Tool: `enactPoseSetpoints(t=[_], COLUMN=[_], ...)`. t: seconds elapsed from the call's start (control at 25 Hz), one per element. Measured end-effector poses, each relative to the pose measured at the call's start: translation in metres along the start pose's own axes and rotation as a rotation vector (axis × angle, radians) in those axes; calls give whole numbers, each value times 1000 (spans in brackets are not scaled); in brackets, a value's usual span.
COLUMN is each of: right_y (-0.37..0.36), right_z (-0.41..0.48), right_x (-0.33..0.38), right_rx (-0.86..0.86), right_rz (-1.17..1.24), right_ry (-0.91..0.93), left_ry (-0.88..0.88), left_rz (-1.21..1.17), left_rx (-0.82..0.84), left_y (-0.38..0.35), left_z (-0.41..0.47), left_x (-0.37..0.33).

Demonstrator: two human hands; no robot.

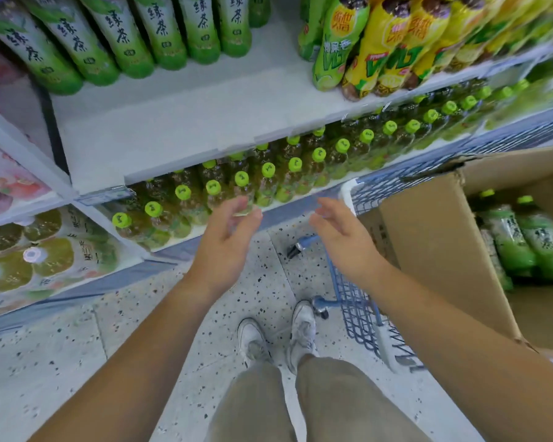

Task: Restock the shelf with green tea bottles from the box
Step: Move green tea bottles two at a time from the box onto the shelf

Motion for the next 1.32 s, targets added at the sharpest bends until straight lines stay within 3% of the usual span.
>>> enactPoseSetpoints(t=[0.32,0.64,0.92,1.32], right_y=[55,144,241,403], right_z=[-81,-116,-113,-68], right_x=[-30,-43,-76,-164], right_rx=[-112,-238,-165,88], right_rz=[-77,-41,9,-215], right_ry=[-65,-109,-100,-195], left_ry=[65,-29,-27,173], left_rz=[32,86,184,116], left_rx=[173,335,392,226], left_y=[-36,-109,-234,-417], left_z=[-58,-84,-88,-63], left_x=[-26,-80,-116,-117])
Point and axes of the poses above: each hand's wrist, its own z-axis towards the middle knuckle, its own y-axis out of the back of the hand, x = y × z, the point moved 2 cm from there along z, towards the middle knuckle, and after that the axes turned 1 degree about x, right-handed, at the moved point
